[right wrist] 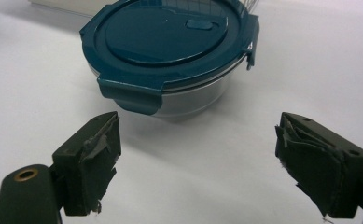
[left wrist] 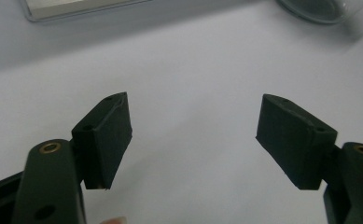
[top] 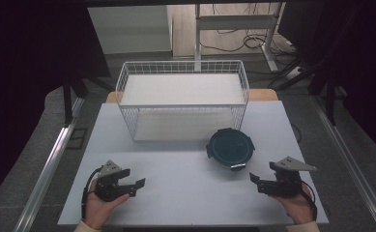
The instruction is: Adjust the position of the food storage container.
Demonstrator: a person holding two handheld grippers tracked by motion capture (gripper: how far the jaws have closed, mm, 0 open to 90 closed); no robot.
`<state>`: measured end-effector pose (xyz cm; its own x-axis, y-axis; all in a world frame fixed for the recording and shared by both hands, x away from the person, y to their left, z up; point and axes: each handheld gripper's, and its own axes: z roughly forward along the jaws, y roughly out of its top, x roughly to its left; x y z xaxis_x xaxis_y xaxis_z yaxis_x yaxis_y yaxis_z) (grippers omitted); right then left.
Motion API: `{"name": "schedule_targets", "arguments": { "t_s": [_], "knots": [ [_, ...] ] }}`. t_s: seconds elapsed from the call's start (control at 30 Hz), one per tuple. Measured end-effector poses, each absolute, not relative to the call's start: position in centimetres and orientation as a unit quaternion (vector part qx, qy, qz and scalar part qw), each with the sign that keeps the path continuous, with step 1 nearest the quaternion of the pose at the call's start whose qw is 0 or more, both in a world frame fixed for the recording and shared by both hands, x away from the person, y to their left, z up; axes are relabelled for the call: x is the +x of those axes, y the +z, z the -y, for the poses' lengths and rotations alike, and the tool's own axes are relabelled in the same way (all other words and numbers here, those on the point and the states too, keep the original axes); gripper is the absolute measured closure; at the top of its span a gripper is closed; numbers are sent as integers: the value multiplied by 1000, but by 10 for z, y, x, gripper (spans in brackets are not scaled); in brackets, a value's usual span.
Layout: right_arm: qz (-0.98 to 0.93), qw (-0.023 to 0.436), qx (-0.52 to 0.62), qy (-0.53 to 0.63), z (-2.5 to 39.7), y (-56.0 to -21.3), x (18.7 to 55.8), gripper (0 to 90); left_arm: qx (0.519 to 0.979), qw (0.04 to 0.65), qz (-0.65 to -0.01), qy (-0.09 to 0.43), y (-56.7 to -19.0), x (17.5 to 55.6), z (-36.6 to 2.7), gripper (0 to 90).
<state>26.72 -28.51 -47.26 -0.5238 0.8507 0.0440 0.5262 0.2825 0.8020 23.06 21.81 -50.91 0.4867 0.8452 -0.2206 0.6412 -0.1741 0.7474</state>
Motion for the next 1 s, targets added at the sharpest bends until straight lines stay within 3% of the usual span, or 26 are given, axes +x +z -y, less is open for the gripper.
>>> {"name": "schedule_targets", "arguments": {
  "t_s": [0.77,1.0],
  "knots": [
    [-791,188,438,383,281,-476,270,187,764,409,-483,124,-511,231,-216,243],
    [-795,182,430,386,273,-465,272,237,763,416,-481,116,-513,233,-217,242]
  ]
}}
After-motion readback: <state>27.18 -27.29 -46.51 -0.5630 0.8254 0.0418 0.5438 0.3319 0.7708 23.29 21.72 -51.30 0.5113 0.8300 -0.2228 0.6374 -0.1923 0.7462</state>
